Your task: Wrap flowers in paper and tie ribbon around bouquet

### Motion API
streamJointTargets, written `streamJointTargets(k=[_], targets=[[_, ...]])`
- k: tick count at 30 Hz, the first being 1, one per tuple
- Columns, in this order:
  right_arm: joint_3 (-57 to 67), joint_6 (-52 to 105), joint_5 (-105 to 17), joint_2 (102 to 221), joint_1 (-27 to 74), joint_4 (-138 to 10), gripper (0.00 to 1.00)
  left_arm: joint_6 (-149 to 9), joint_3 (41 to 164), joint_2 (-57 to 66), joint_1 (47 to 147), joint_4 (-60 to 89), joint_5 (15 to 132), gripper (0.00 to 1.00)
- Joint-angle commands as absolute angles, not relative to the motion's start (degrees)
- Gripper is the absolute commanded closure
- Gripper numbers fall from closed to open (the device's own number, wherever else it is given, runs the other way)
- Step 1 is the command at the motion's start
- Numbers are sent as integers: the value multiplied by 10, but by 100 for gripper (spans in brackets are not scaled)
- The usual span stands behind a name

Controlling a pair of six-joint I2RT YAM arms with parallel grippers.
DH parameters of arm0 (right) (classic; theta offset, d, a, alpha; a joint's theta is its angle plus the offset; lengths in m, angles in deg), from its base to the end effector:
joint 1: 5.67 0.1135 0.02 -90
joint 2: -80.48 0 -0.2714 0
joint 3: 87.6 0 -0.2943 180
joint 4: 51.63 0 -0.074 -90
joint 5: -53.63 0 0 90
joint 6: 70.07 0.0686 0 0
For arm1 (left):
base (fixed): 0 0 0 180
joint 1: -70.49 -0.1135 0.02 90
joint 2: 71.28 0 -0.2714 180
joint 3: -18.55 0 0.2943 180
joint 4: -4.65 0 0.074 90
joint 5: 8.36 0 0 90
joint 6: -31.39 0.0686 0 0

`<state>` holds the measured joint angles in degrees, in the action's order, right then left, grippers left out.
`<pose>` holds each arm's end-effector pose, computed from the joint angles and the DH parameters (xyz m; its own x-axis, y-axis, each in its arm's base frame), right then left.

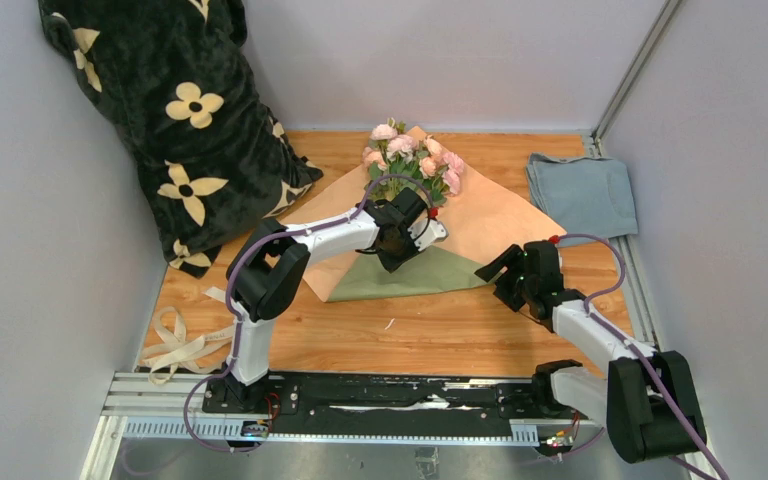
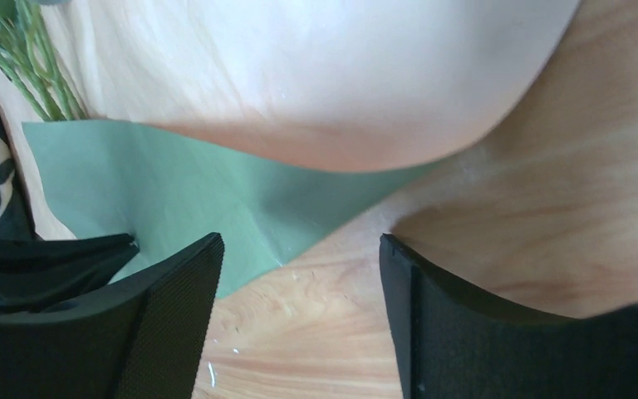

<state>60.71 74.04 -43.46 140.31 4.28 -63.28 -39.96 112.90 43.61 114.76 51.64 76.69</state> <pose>0.2470 0.0519 0.1184 -0.5841 0.7138 -0.3865 0.3554 0.6530 0.6688 0.3283 -0.3283 0.1249 -0.3970 0.8319 -0.3876 0.8929 0.4478 0.0467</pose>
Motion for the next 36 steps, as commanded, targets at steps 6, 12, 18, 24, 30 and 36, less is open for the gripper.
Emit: streamJointTargets(k=[6, 12, 18, 24, 30, 36], targets=[[621, 761, -371, 1470, 36, -586, 61, -390, 1124, 434, 1146, 525, 760, 86], [585, 678, -347, 1465, 38, -614, 100, -385, 1126, 446, 1146, 519, 775, 86], [478, 540, -222, 1476, 158, -712, 100, -387, 1136, 469, 1145, 517, 768, 86], [401, 354, -83, 1490, 317, -676, 100, -418, 1146, 489, 1121, 524, 724, 86], [374, 210, -169, 1534, 398, -560, 100, -447, 1148, 492, 1081, 509, 648, 84], [372, 257, -324, 1611, 406, -466, 100, -501, 1135, 466, 1029, 455, 555, 77]])
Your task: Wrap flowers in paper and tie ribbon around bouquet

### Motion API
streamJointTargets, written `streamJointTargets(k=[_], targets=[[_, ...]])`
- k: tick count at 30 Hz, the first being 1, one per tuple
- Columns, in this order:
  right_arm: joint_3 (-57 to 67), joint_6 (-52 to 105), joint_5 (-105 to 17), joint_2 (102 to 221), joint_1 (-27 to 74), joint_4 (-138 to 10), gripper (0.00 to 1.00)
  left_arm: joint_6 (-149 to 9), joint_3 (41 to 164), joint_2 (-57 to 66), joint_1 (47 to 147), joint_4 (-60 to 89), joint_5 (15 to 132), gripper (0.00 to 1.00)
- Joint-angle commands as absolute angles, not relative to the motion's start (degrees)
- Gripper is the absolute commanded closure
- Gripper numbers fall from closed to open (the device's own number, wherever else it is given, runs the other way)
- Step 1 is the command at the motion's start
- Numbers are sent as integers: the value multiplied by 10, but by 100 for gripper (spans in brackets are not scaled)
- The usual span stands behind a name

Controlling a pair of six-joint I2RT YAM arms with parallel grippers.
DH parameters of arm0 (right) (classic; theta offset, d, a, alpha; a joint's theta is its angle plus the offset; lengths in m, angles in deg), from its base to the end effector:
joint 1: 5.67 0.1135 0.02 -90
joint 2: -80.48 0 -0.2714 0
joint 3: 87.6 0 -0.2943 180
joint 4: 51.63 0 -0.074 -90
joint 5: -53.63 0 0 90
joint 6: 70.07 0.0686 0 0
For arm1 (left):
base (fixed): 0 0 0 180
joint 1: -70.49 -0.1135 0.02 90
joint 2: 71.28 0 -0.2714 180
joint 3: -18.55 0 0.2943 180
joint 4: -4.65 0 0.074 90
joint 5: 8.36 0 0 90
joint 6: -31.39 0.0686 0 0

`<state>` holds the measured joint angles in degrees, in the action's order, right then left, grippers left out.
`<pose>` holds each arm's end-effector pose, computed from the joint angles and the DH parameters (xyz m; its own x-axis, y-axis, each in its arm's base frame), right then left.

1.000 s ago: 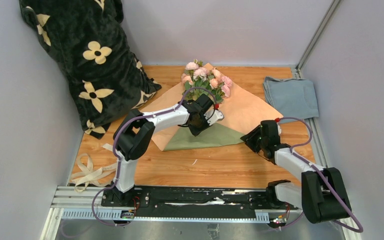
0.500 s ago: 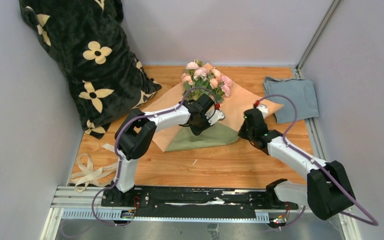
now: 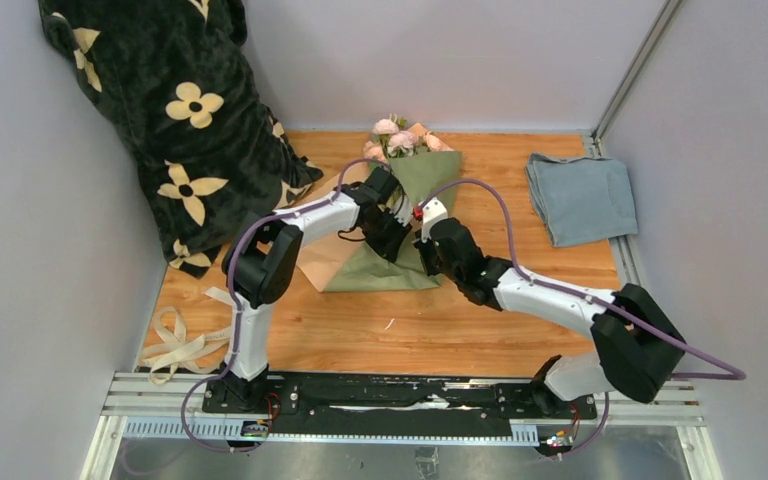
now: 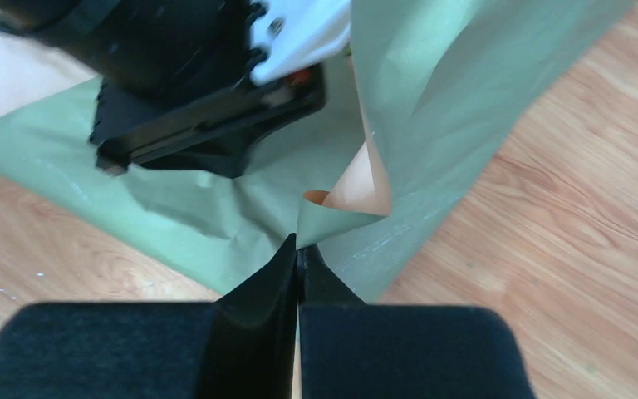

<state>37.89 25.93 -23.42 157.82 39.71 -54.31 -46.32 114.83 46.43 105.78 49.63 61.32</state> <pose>0.2630 0.2447 0.2035 -0.3585 -0.2183 -0.9077 -0.5170 0.8560 -0.0016 0.3744 -0.2942 0.1195 -0.5914 0.6631 -0.4588 0.7994 0.5568 -0.2258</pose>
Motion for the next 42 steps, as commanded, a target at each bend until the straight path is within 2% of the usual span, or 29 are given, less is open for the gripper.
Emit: streamJointTargets(k=[1, 3, 9, 15, 17, 18, 22, 26, 28, 30, 35, 36, 37, 38, 40, 42], targets=[[375, 264, -334, 1624, 408, -452, 100, -512, 1130, 460, 1019, 446, 539, 75], [381, 273, -339, 1647, 411, -432, 100, -540, 1122, 446, 995, 424, 513, 69], [382, 278, -354, 1714, 413, -414, 100, -583, 1108, 375, 930, 391, 486, 40], [369, 270, -372, 1742, 418, -425, 100, -638, 1074, 317, 891, 369, 426, 24], [366, 266, -369, 1744, 420, -427, 100, -671, 1041, 307, 892, 328, 408, 16], [365, 264, -367, 1744, 421, -430, 100, -683, 1023, 307, 892, 311, 397, 9], [365, 261, -365, 1743, 423, -434, 100, -710, 1019, 336, 893, 313, 402, 4], [363, 249, -364, 1738, 427, -445, 100, -717, 1041, 378, 900, 340, 404, 4], [363, 241, -347, 1735, 429, -451, 100, -719, 1053, 395, 901, 348, 400, 6], [361, 233, -342, 1732, 430, -457, 100, -722, 1065, 405, 902, 347, 389, 14], [355, 211, -343, 1719, 433, -476, 100, -742, 1079, 411, 903, 323, 356, 62], [352, 206, -345, 1717, 433, -480, 100, -743, 1082, 412, 903, 319, 348, 75], [349, 202, -348, 1715, 433, -487, 100, -743, 1087, 413, 903, 321, 339, 92], [345, 189, -351, 1713, 434, -494, 100, -739, 1092, 414, 903, 327, 336, 99], [339, 175, -364, 1708, 434, -512, 93, -713, 1107, 417, 901, 364, 342, 100], [332, 165, -392, 1694, 433, -536, 74, -678, 1116, 415, 893, 410, 365, 100]])
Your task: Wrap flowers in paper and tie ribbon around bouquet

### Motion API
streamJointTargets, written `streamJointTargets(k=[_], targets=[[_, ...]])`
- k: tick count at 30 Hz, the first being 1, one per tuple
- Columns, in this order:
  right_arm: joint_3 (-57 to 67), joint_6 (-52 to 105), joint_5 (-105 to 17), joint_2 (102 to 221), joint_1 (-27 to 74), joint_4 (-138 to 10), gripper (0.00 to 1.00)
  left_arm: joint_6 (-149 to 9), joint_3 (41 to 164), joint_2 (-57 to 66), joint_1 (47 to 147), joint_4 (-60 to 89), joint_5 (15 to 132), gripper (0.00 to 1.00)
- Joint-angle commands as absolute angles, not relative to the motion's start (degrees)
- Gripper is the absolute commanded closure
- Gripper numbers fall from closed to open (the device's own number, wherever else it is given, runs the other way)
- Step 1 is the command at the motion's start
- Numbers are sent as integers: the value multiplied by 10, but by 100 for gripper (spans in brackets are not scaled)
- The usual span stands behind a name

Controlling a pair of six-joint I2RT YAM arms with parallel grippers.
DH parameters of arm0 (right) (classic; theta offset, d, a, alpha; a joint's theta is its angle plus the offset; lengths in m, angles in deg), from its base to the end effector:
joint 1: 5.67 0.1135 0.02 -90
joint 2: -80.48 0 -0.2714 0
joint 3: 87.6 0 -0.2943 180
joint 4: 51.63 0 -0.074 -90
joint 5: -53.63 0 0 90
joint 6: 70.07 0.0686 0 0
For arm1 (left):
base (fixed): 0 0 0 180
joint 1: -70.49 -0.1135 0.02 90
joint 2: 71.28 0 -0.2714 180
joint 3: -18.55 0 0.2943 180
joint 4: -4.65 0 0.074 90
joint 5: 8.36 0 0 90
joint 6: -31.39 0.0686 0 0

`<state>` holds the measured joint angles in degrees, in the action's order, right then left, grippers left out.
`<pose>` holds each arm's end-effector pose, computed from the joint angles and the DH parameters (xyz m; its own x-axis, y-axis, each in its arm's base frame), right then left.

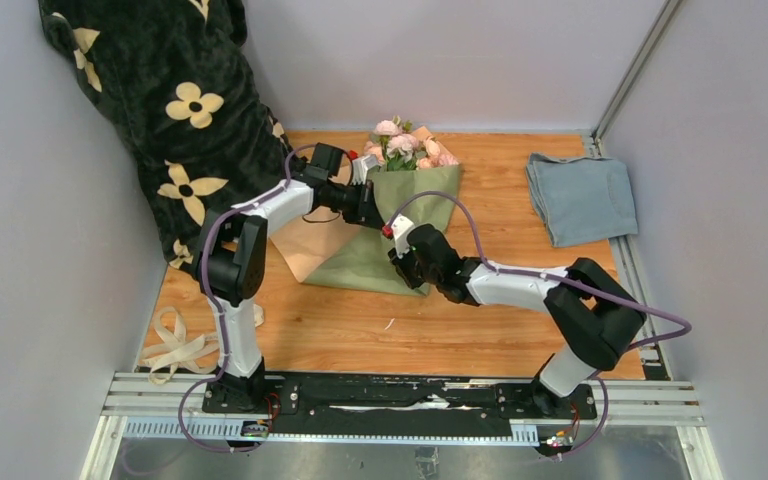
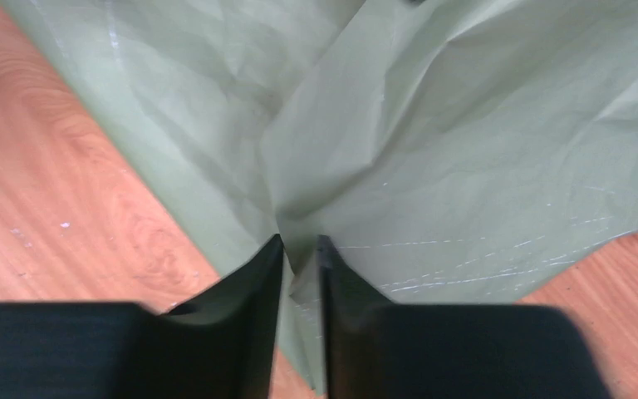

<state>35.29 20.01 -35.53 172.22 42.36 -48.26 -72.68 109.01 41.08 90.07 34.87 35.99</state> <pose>0.2631 0.2910 0.1435 -0.3481 -0.3849 -0.8548 -0.7345 0.6785 -0.0064 0.4275 -0.2041 0.1585 -0.8789 0.1322 -0.4584 0.4477 0.5604 -0.6968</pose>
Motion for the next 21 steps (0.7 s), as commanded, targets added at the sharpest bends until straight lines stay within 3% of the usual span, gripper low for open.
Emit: streamJointTargets(k=[1, 5, 8, 14, 21], targets=[[331, 159, -410, 1686, 433, -552, 68, -657, 1117, 414, 883, 427, 379, 100], [340, 136, -452, 1643, 431, -588, 55, -631, 1087, 414, 836, 432, 449, 100], [343, 129, -479, 1623, 421, -608, 53, -622, 1069, 434, 816, 425, 482, 100], [313, 164, -500, 1653, 404, -606, 55, -618, 1059, 477, 809, 443, 488, 100], [245, 315, -601, 1760, 341, -531, 66, -615, 1043, 478, 809, 441, 512, 100]])
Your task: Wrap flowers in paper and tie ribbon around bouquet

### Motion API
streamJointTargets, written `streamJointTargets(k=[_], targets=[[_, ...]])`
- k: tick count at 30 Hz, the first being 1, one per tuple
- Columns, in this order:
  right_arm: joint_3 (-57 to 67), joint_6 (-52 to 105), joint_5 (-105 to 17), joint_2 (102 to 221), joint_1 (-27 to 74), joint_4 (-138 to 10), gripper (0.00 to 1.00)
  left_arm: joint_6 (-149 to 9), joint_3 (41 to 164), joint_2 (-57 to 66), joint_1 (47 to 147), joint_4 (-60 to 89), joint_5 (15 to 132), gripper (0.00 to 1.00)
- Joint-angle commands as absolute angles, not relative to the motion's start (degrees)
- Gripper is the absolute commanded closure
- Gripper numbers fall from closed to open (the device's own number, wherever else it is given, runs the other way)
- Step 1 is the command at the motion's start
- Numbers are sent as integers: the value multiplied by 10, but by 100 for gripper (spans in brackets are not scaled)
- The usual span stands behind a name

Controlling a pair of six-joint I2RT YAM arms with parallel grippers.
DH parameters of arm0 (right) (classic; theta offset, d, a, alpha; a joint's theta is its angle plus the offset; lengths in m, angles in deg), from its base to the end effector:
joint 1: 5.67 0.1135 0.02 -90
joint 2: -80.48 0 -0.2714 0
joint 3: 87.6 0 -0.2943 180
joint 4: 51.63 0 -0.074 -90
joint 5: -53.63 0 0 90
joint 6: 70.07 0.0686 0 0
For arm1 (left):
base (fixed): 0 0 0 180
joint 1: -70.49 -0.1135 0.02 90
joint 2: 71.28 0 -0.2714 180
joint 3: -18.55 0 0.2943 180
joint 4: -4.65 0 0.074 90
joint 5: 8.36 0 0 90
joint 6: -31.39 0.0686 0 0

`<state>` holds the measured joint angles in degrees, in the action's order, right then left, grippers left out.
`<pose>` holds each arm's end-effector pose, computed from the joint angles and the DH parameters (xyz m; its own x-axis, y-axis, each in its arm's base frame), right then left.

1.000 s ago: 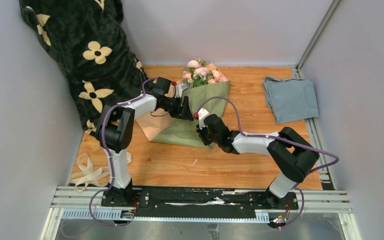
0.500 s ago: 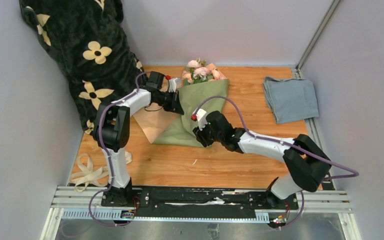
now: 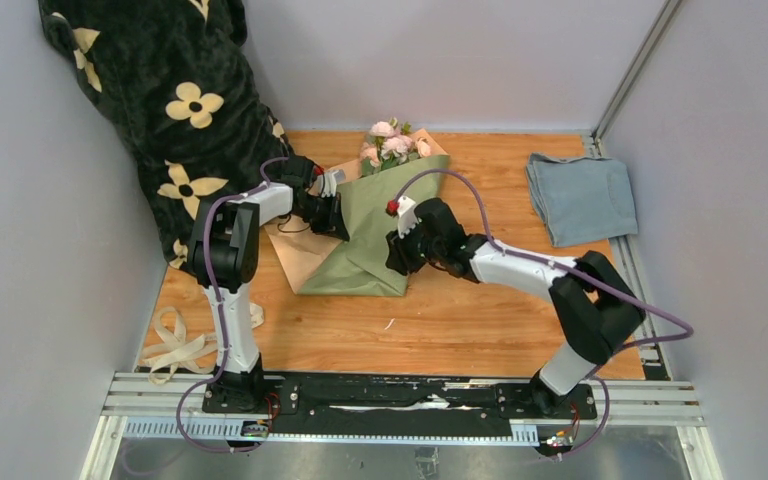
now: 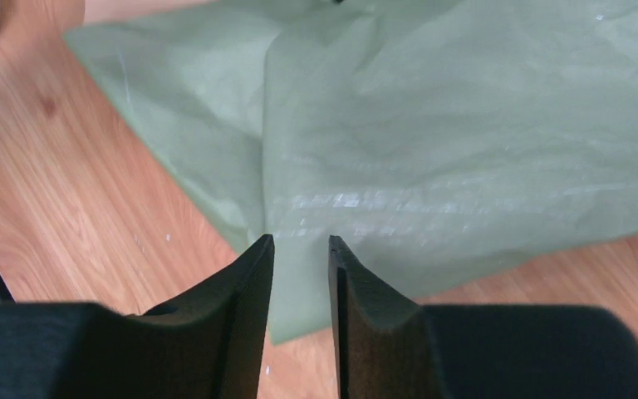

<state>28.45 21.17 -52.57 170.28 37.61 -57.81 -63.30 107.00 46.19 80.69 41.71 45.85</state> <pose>0.2799 0.2899 0.1824 -0.4040 -0.3519 -0.8444 -0.8220 0.5447 0.1663 0.4408 -0.1201 0.0930 -0.9275 0.0995 -0.3604 0.3022 0.7671 -0.5660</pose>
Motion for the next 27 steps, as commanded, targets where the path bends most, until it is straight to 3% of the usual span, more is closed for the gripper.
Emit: streamJointTargets(k=[1, 4, 8, 16, 21, 27], targets=[[227, 338, -601, 1789, 334, -538, 69, -615, 1042, 478, 809, 442, 516, 100], [213, 395, -574, 1841, 298, -548, 84, -616, 1040, 481, 810, 443, 521, 100], [275, 499, -601, 1872, 208, -494, 96, -618, 1040, 479, 810, 444, 523, 100], [367, 504, -597, 1830, 87, -503, 98, -619, 1026, 473, 810, 438, 508, 100], [296, 423, -597, 1783, 119, -579, 98, -629, 1019, 476, 810, 436, 493, 100], [220, 380, -737, 1829, 245, -540, 99, -636, 1020, 489, 810, 440, 480, 100]])
